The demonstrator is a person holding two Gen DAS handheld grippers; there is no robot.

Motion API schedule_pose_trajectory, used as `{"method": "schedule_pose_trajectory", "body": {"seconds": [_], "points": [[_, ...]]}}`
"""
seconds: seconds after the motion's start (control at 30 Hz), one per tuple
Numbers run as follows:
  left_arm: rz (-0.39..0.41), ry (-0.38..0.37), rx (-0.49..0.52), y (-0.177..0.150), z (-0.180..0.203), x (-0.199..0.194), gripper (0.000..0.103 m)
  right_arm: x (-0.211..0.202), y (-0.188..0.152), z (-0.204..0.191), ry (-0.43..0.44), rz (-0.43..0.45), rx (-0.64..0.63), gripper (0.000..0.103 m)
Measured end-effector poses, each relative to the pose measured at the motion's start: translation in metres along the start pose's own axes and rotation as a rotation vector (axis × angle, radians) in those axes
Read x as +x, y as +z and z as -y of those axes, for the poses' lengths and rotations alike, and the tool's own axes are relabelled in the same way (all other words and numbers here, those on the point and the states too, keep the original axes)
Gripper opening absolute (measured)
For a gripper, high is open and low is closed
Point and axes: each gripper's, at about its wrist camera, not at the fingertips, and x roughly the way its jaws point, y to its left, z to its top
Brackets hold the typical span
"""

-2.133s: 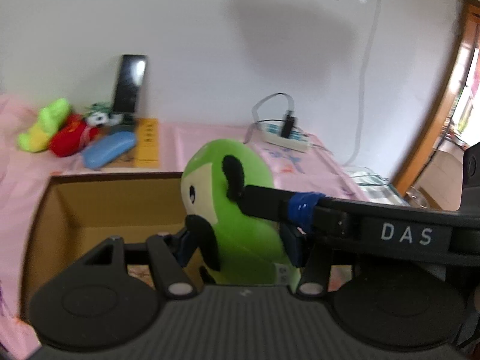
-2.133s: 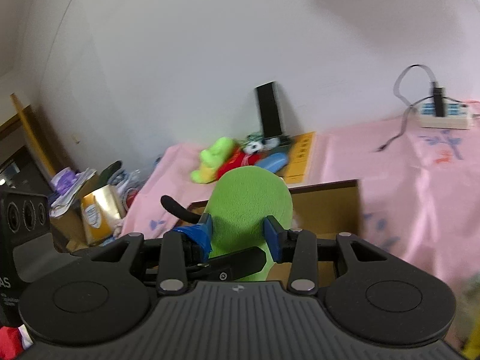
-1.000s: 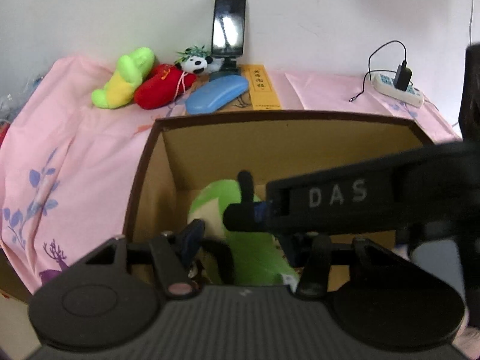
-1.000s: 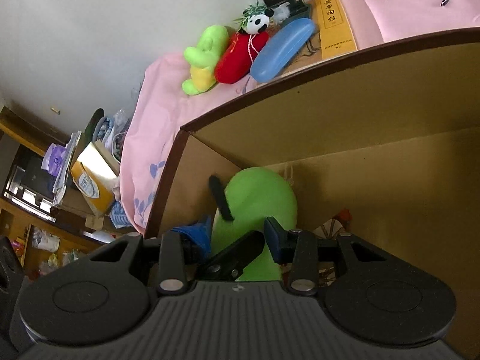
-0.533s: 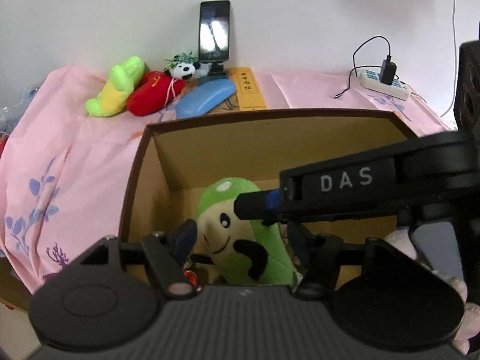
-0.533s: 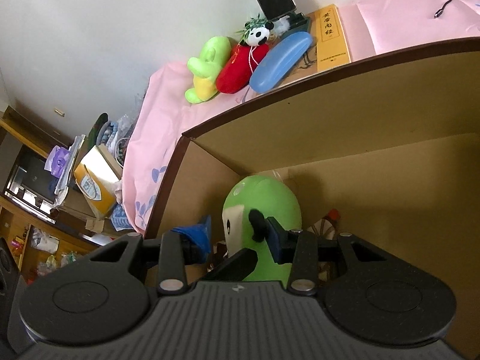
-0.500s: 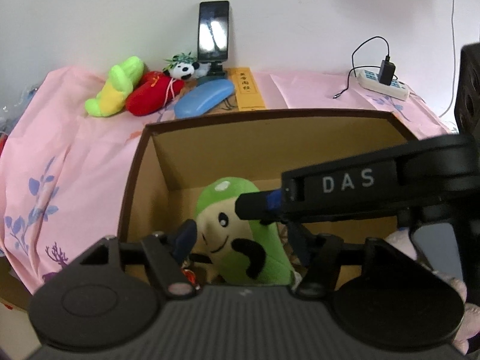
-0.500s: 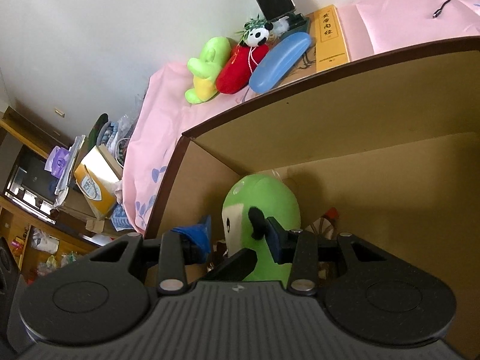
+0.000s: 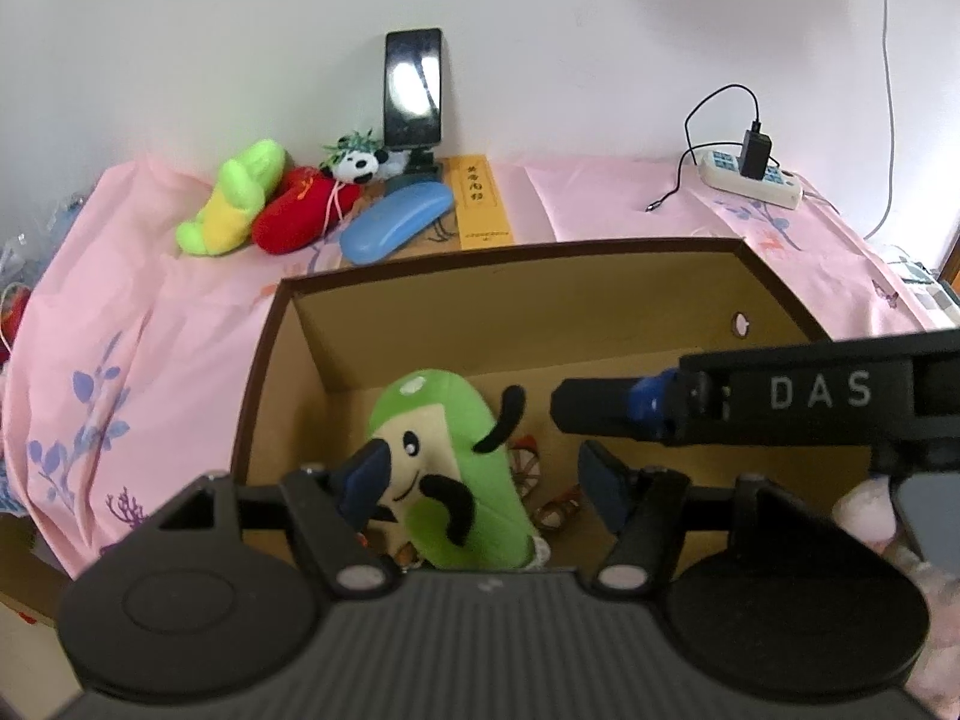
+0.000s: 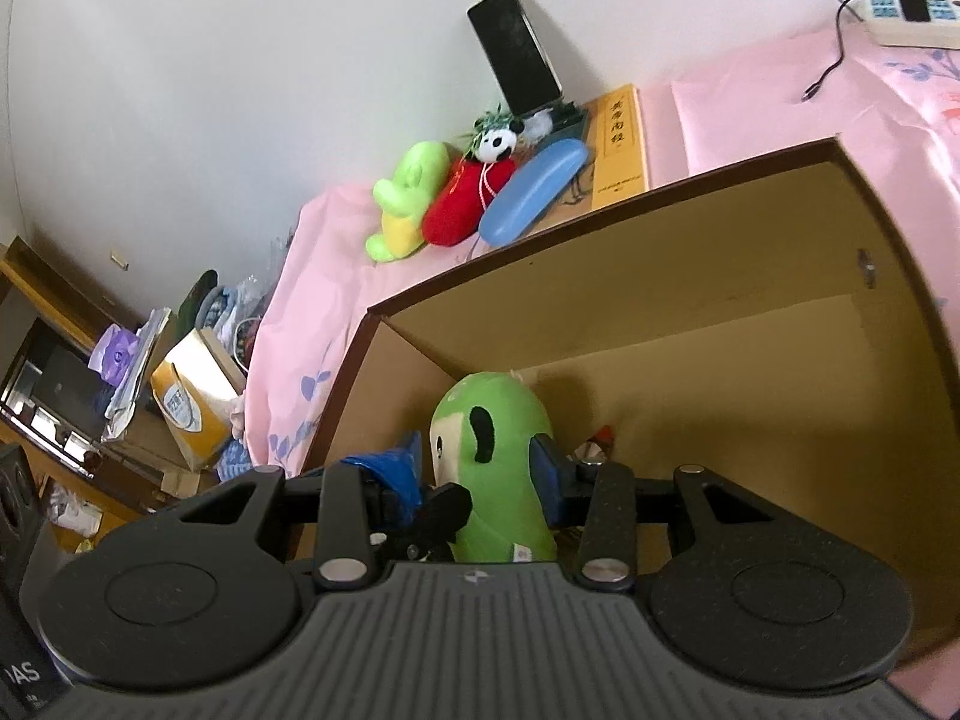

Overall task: Organize soft objects
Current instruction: 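Lift the green plush into the cardboard box and release it, then move the right gripper back to the pile of cloths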

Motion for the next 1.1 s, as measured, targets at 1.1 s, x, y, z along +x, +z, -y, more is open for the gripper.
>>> {"method": "schedule_pose_trajectory", "body": {"seconds": [1.1], "points": [[0.055, -0.049, 0.097, -0.011, 0.099, -0.059, 0.073, -0.113, -0.037, 0.047, -0.001, 0.163, 0.029, 0.024]]}}
